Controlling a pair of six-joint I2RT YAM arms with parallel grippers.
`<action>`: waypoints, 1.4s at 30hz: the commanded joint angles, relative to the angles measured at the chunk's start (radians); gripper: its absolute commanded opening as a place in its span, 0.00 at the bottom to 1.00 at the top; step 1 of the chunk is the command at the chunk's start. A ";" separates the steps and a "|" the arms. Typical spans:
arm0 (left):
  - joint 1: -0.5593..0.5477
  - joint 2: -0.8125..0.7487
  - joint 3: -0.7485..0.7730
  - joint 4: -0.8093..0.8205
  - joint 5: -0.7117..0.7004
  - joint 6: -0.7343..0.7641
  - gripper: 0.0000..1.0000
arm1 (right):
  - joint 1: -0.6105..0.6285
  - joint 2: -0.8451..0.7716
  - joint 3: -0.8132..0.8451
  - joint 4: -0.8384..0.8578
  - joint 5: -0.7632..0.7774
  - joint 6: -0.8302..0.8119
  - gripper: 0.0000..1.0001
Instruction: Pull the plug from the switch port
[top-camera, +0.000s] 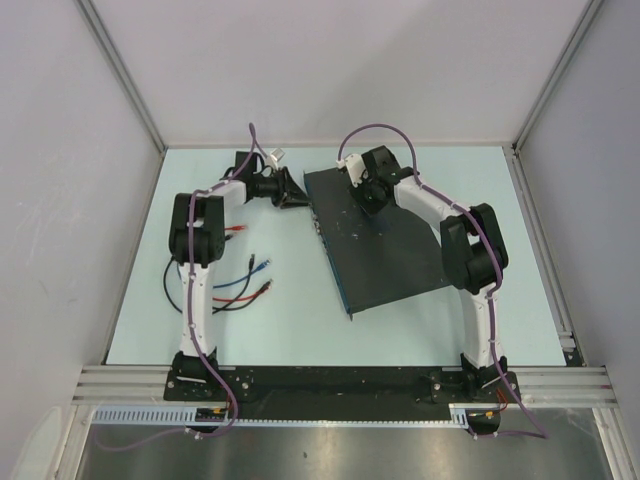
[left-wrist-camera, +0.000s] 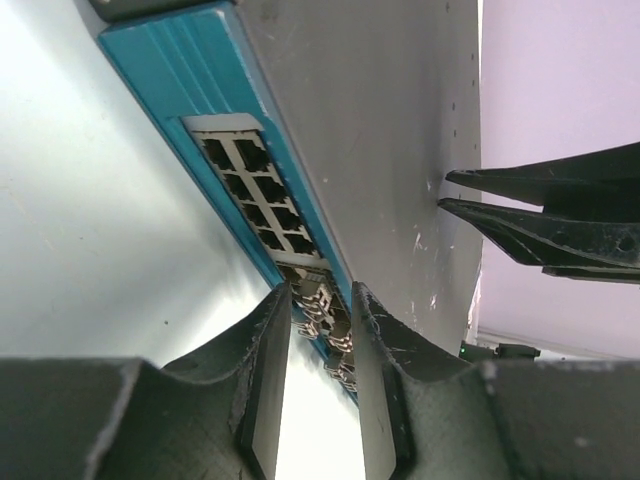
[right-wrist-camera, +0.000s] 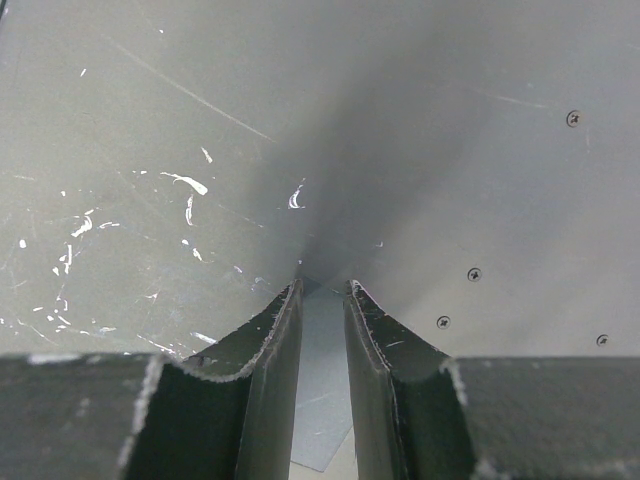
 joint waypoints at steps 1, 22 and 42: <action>-0.012 0.018 0.054 -0.005 0.026 0.006 0.35 | 0.025 0.049 -0.044 -0.055 -0.002 -0.007 0.29; -0.018 0.037 0.029 0.021 0.061 -0.028 0.27 | 0.027 0.053 -0.051 -0.058 -0.005 -0.006 0.29; 0.013 -0.004 -0.048 -0.001 0.071 0.018 0.00 | 0.027 0.049 -0.052 -0.055 -0.009 -0.009 0.29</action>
